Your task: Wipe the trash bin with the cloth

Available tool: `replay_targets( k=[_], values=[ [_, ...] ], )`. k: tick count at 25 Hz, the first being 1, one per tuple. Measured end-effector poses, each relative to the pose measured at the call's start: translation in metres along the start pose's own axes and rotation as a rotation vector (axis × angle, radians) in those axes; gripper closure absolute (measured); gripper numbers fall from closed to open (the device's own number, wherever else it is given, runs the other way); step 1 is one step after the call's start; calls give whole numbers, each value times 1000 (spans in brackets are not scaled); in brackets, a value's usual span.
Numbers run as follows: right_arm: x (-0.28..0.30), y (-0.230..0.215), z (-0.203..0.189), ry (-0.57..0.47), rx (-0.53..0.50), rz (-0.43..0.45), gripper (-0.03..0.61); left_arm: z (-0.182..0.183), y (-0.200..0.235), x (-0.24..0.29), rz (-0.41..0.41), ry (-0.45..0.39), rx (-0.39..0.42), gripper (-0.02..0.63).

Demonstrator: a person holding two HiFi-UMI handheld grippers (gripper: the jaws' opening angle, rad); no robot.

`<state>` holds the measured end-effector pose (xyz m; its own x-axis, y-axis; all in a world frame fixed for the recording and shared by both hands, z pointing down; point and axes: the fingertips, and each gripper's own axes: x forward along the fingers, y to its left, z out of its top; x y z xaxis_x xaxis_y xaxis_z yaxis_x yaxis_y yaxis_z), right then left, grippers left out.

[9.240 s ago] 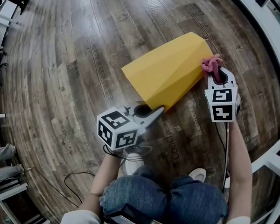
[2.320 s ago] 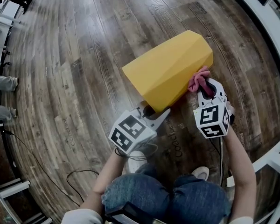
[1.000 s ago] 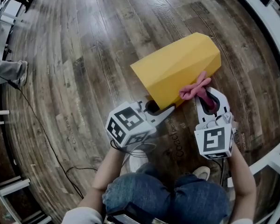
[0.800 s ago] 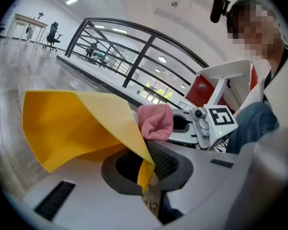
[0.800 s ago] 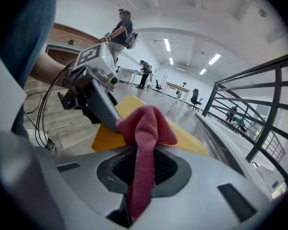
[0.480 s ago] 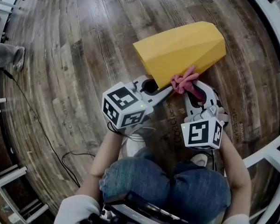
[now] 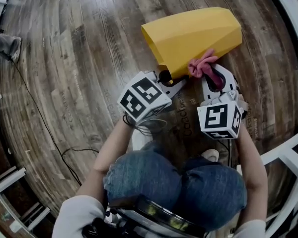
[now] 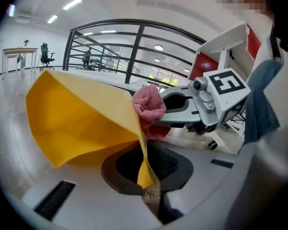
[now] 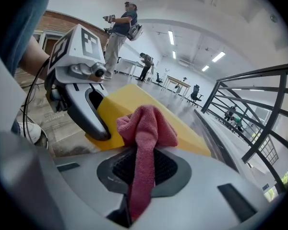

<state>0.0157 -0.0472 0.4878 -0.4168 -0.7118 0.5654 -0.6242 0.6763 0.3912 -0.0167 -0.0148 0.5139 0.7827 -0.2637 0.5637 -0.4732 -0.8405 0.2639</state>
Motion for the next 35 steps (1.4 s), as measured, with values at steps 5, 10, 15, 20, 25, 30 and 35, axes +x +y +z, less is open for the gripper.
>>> replay_targets(
  k=[5,10,15,20,25,30,35],
  values=[
    [9,-26,-17,49,36,-29,528,1,3,-2,11,7,-14,591],
    [16,-56,-34,101,66,-94,528,0,3,-1,14,-2,-18,591],
    [22,-78,-58,164,61,-141,528,0,2,1,2,0,-25,592],
    [26,-95,-78,211,52,-184,528,-3,-1,4,-8,12,-12,592],
    [32,-108,-98,258,62,-215,528,-4,-3,4,-6,24,-1,592],
    [38,-121,-107,284,51,-237,528,-3,-2,4,0,25,1,592],
    [40,-130,-119,308,60,-250,528,-2,-3,6,16,37,19,592]
  ],
)
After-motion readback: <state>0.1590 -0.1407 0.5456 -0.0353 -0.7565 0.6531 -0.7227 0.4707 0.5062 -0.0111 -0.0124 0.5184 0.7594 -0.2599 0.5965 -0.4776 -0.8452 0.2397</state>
